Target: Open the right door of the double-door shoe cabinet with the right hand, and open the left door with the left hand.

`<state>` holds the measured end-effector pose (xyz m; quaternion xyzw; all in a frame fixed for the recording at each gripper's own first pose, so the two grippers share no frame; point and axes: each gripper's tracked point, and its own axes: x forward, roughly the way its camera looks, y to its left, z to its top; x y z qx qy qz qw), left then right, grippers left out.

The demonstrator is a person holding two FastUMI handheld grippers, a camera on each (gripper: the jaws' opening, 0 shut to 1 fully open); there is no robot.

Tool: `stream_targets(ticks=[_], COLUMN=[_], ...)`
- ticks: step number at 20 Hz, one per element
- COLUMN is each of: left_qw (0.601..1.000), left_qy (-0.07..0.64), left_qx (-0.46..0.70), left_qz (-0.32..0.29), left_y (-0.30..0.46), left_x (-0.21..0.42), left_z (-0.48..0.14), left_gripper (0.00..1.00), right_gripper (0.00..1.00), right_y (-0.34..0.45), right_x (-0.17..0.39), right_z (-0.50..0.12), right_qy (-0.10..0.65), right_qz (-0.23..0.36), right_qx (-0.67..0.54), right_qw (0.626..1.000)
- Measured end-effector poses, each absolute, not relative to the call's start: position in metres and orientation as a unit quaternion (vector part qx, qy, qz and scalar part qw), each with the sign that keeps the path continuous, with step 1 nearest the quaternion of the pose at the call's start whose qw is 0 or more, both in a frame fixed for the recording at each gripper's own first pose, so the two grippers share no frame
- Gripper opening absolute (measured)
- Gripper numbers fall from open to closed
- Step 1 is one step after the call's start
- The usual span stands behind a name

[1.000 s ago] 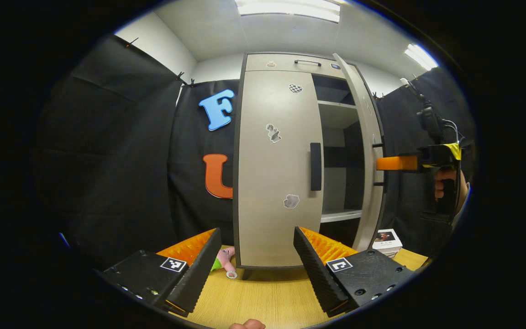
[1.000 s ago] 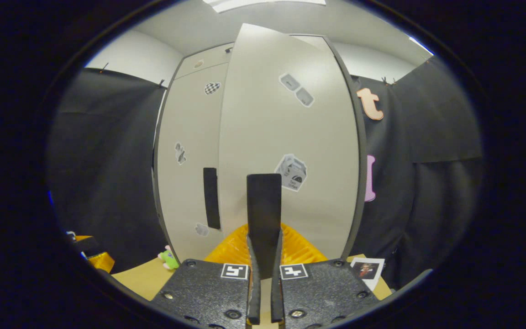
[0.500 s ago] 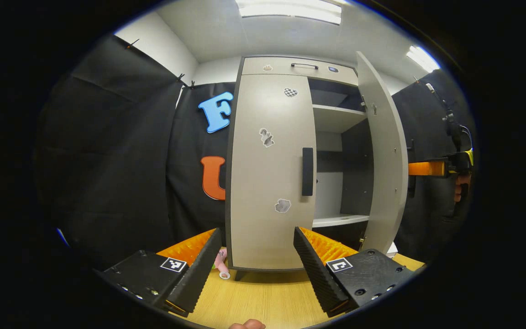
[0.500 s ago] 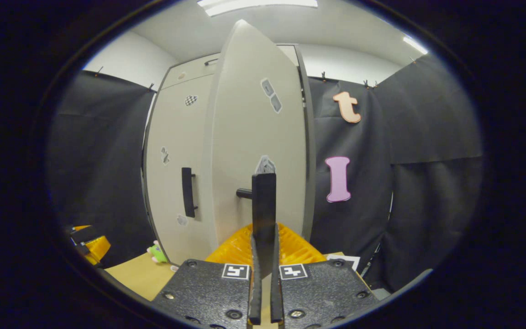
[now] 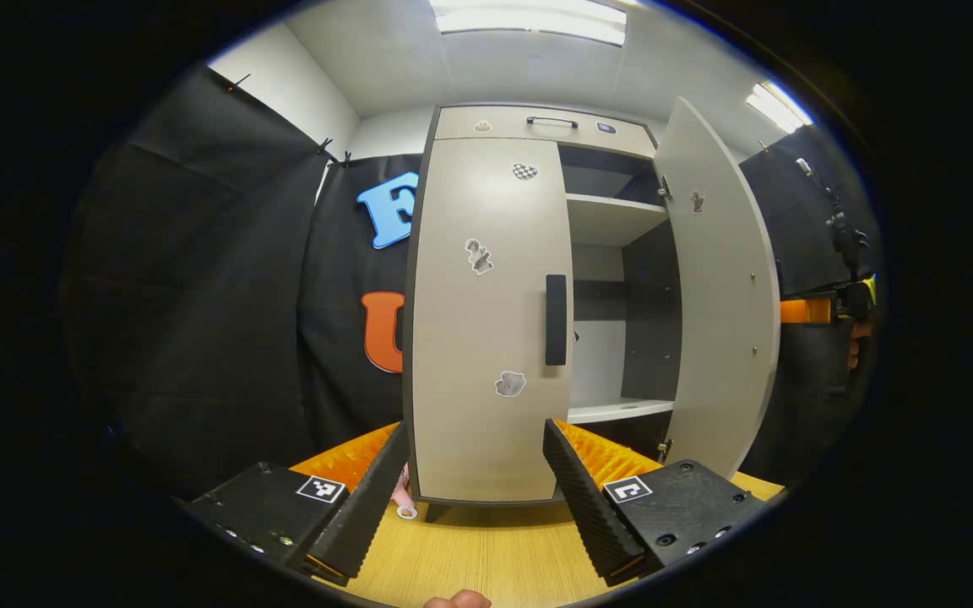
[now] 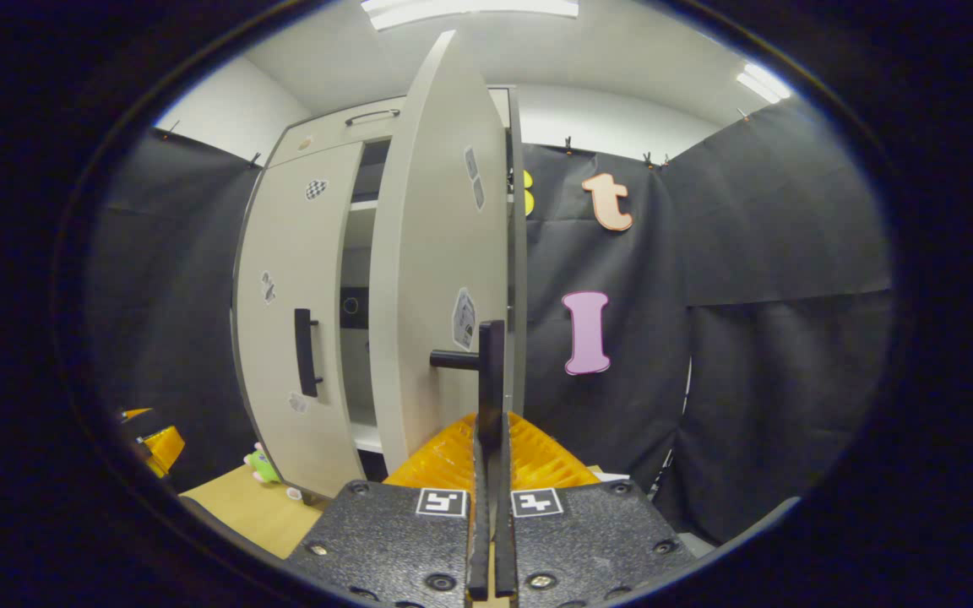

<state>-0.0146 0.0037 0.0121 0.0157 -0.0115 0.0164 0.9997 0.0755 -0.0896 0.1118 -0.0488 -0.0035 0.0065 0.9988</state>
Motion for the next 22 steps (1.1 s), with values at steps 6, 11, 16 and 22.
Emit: stream_targets(ticks=[6, 11, 16, 22], left_qw=[1.000, 1.000, 0.999, 1.000], left_qy=[-0.001, 0.000, -0.006, -0.008], left_qx=[0.017, 0.016, 0.016, 0.013], left_qz=[0.015, 0.024, 0.032, 0.025], left_y=[0.003, 0.010, 0.014, 0.007], left_x=[-0.012, -0.011, -0.014, -0.020], left_z=[0.005, 0.005, 0.009, 0.006], left_gripper=[0.95, 0.95, 0.95, 0.95], right_gripper=[0.04, 0.04, 0.04, 0.04], right_y=[-0.139, -0.138, -0.138, -0.107], right_x=[0.071, 0.070, 0.058, -0.014], right_z=[0.118, 0.115, 0.110, 0.082], right_qy=[-0.012, -0.011, -0.004, -0.006], right_qz=[-0.042, -0.019, -0.036, -0.047], right_qx=[-0.038, -0.013, -0.022, -0.022], right_qw=[0.998, 1.000, 0.999, 0.999])
